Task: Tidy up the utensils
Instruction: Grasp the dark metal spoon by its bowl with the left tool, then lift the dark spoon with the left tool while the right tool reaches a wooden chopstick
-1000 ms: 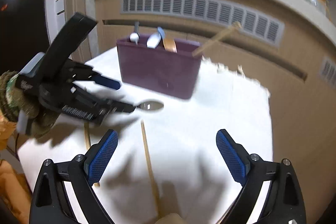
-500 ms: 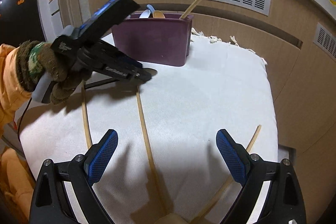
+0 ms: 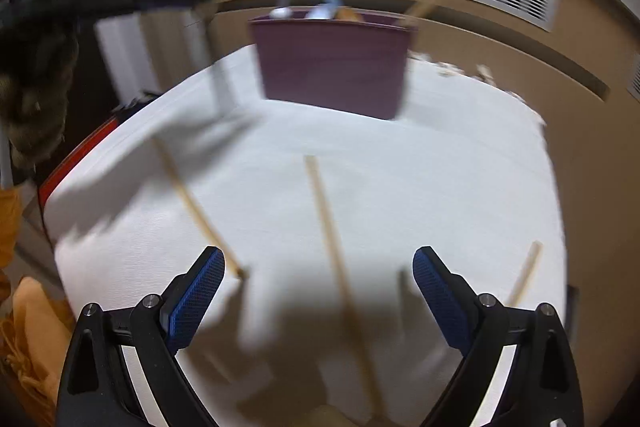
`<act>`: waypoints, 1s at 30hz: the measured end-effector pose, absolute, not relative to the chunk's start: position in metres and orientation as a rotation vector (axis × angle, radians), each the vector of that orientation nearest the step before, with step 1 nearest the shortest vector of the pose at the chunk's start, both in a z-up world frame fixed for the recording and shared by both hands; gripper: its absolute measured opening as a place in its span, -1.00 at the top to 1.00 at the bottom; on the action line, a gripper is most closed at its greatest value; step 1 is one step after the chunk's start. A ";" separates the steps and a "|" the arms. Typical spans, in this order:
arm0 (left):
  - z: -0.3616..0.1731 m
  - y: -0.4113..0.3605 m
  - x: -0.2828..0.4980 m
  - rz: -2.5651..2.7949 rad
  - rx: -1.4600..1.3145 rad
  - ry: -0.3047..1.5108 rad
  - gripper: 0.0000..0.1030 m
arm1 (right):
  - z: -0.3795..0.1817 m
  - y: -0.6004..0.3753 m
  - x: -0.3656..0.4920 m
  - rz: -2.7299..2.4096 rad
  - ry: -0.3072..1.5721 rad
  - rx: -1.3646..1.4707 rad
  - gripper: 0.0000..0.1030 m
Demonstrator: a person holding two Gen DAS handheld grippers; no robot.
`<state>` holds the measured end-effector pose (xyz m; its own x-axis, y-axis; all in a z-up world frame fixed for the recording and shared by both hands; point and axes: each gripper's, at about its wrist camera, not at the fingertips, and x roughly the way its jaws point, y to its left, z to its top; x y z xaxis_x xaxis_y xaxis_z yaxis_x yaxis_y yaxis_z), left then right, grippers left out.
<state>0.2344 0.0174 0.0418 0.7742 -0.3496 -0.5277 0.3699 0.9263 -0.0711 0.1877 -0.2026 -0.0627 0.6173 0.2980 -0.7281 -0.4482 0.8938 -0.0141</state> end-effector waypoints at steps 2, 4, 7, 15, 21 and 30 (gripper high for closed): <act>0.046 0.031 0.224 -0.358 0.033 0.541 0.46 | -0.062 -0.179 0.188 0.501 0.798 -0.249 -0.86; 0.048 0.050 0.213 -0.322 0.012 0.522 0.46 | -0.064 -0.152 0.190 0.576 0.807 -0.300 -0.90; 0.045 0.076 0.209 -0.289 -0.018 0.513 0.46 | -0.067 -0.118 0.196 0.658 0.814 -0.379 -0.90; -0.005 0.100 0.205 -0.307 -0.013 0.674 0.38 | -0.068 -0.081 0.211 0.662 0.828 -0.427 -0.90; -0.062 0.083 0.200 -0.348 0.019 0.841 0.09 | -0.075 -0.133 0.207 0.531 0.892 -0.311 -0.90; -0.092 0.085 0.184 -0.243 -0.004 0.889 0.01 | -0.093 -0.198 0.199 0.424 0.996 -0.092 -0.91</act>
